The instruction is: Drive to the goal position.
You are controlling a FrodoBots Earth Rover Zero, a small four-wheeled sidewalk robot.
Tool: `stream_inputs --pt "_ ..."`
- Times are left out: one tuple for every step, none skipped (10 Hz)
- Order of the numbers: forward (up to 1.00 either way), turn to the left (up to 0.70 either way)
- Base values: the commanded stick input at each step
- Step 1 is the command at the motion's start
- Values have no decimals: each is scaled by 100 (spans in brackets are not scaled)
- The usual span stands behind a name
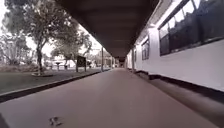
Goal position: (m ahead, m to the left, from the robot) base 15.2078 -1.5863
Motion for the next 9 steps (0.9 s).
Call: stream_inputs --pt "70 0" --pt "70 0" --pt "70 0" --pt "70 0" --pt "70 0" --pt "70 0" --pt "70 0" --pt "70 0" --pt "70 0"
